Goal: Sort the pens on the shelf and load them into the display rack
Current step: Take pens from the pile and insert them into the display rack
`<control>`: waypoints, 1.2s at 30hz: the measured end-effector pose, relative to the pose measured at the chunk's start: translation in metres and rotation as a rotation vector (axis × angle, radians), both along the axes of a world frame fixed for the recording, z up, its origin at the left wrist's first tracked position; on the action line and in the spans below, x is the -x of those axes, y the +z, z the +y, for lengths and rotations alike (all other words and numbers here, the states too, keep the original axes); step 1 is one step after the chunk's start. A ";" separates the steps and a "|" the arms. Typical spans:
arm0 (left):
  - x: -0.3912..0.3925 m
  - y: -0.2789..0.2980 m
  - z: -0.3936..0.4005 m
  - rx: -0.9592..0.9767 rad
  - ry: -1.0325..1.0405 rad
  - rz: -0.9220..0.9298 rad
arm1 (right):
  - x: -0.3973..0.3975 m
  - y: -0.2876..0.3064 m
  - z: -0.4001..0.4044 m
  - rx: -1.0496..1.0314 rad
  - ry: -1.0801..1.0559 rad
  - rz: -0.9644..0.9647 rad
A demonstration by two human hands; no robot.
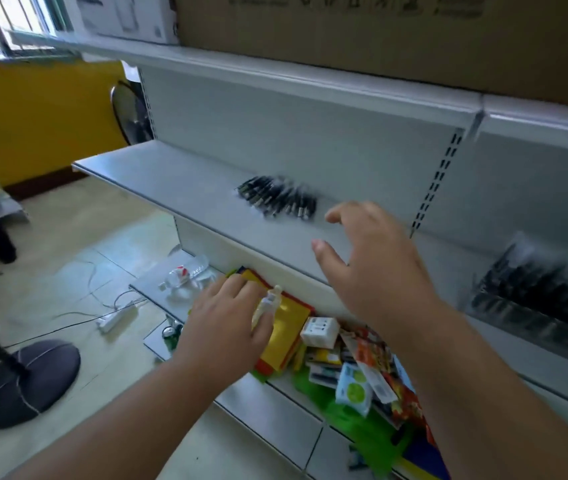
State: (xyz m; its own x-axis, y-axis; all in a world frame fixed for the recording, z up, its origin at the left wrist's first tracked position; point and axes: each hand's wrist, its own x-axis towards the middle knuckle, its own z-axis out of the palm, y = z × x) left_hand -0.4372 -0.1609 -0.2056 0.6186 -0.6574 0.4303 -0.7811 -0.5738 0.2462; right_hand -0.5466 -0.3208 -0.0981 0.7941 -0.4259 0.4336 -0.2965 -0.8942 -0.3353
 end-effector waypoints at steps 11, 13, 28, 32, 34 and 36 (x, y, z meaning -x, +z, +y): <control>-0.124 0.009 -0.047 -0.096 0.031 0.111 | -0.144 -0.015 -0.045 -0.017 0.061 0.023; -0.145 0.012 -0.052 -0.069 0.041 0.120 | -0.171 -0.015 -0.049 0.003 0.069 0.029; -0.341 0.002 -0.108 -0.050 -0.222 0.244 | -0.300 -0.038 -0.049 0.017 -0.209 0.055; -0.382 -0.002 -0.127 -0.084 -0.298 0.262 | -0.320 -0.046 -0.039 -0.025 -0.348 0.051; -0.394 -0.003 -0.136 -0.133 -0.310 0.269 | -0.324 -0.048 -0.035 -0.041 -0.405 0.051; -0.403 -0.005 -0.146 -0.168 -0.311 0.282 | -0.325 -0.049 -0.031 -0.037 -0.446 0.052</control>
